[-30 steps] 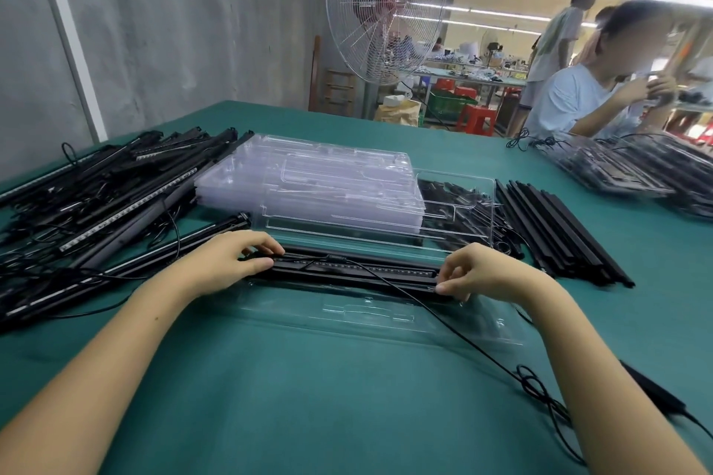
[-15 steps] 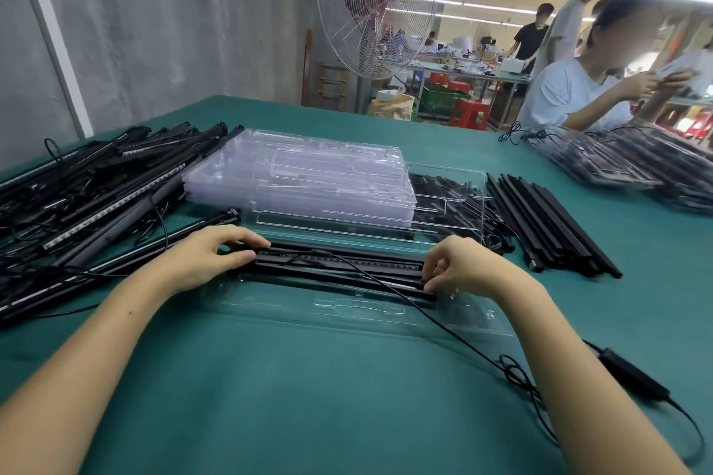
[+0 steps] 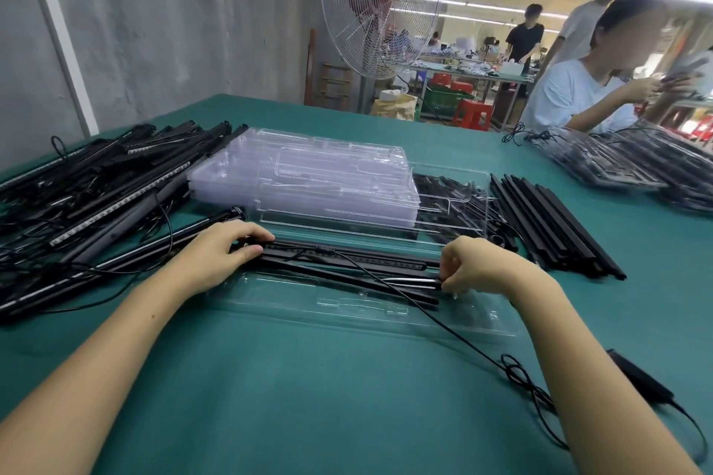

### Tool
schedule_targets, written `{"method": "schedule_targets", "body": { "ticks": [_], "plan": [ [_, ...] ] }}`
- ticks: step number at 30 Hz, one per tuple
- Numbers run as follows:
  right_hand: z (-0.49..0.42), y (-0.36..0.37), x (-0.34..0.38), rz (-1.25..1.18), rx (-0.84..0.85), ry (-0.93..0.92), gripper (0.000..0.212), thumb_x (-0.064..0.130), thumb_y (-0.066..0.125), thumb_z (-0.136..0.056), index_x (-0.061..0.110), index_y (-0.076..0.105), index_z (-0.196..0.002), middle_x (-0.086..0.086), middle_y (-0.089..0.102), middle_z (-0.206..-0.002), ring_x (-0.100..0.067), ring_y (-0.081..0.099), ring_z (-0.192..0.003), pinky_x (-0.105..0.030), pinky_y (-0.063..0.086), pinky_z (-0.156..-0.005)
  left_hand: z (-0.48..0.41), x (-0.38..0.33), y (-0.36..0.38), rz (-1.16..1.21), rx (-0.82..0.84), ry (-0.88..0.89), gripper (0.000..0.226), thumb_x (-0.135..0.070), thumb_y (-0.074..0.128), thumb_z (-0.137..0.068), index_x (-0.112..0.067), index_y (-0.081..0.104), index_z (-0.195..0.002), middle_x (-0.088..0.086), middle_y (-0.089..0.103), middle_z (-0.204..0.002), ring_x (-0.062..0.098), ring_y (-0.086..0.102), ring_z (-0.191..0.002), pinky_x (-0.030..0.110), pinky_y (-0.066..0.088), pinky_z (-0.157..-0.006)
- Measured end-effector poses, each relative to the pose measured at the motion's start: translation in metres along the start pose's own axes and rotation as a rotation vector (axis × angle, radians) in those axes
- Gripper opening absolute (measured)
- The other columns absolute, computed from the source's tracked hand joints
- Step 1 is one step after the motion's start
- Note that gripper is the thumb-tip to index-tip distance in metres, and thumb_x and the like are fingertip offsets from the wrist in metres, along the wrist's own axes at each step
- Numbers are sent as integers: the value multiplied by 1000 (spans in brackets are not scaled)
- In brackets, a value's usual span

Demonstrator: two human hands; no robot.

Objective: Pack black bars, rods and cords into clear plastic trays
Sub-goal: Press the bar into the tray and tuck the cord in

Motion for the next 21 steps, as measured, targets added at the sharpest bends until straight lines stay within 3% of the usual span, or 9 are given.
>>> {"method": "schedule_targets", "body": {
  "ticks": [14,21],
  "plan": [
    [0,2,1,-142,-46,-40,16,18,74,-79,22,63,-68,8,61,-66,-5,55,-56,-14,40,-49,2,4,1,-13,-25,-28,21,-15,58,-92,-32,65,-103,-14,62,-105,7,54,-102,24,36,-86],
    [1,-1,5,-156,-79,-48,12,23,72,-81,18,64,-73,6,62,-64,-6,56,-55,-17,43,-51,-1,9,6,-64,33,-39,18,-33,65,-86,-43,57,-98,-11,60,-105,10,53,-101,30,40,-87]
  ]
}}
Point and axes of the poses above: each hand's wrist, its own z-axis away from the middle knuckle, its own y-axis out of the palm, x = y × z, the point moved 8 cm from there along -z, towards the middle knuckle
